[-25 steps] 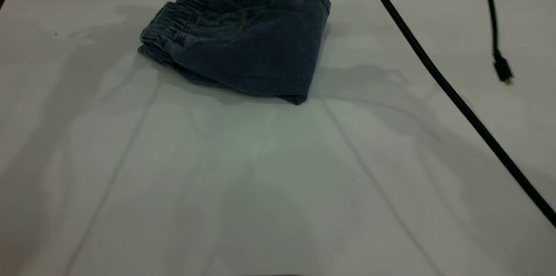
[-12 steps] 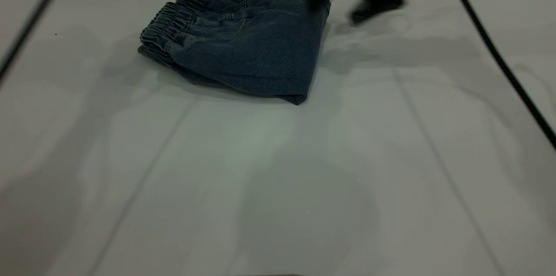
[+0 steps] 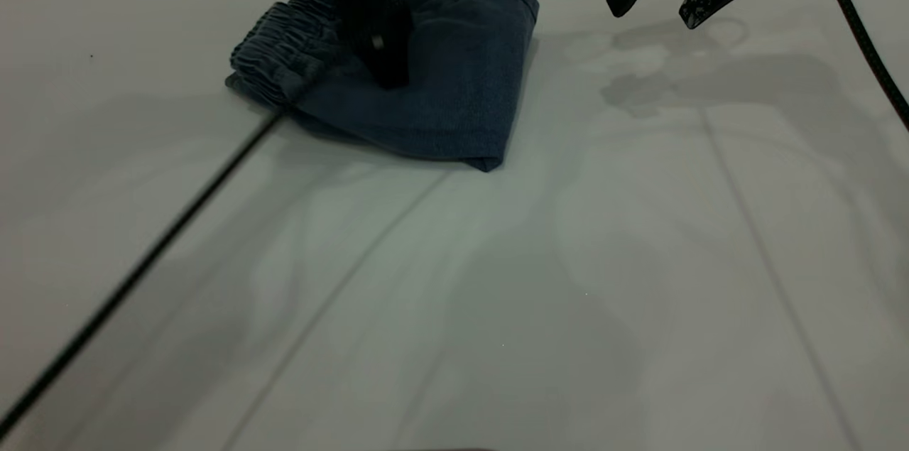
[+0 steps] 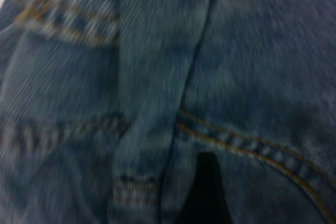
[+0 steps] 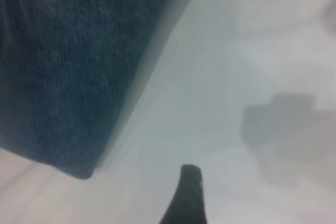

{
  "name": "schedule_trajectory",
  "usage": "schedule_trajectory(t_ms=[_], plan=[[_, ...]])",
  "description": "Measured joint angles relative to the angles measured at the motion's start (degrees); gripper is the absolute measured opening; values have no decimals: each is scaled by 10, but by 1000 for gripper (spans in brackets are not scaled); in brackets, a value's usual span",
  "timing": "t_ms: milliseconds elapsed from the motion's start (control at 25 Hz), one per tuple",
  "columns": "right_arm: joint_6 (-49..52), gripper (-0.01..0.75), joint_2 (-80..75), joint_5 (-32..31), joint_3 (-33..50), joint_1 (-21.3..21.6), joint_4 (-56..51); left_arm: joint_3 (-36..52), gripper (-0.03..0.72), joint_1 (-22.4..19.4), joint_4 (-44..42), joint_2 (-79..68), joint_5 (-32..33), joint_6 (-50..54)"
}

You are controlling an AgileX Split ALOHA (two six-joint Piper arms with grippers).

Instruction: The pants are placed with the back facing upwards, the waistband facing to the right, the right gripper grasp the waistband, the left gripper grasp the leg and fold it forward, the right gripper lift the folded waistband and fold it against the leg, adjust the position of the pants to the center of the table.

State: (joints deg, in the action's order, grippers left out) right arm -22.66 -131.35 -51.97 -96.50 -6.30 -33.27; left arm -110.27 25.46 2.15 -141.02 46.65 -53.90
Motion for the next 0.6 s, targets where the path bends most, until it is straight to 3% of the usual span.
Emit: schedule_trajectory(t_ms=[200,600], plan=[[-1,588,0,-6,0,0,2,-7,561,3,-3,-28,-11,45],[-5,587,0,2,0,0,3,-38,561,23,31,-40,21,393]])
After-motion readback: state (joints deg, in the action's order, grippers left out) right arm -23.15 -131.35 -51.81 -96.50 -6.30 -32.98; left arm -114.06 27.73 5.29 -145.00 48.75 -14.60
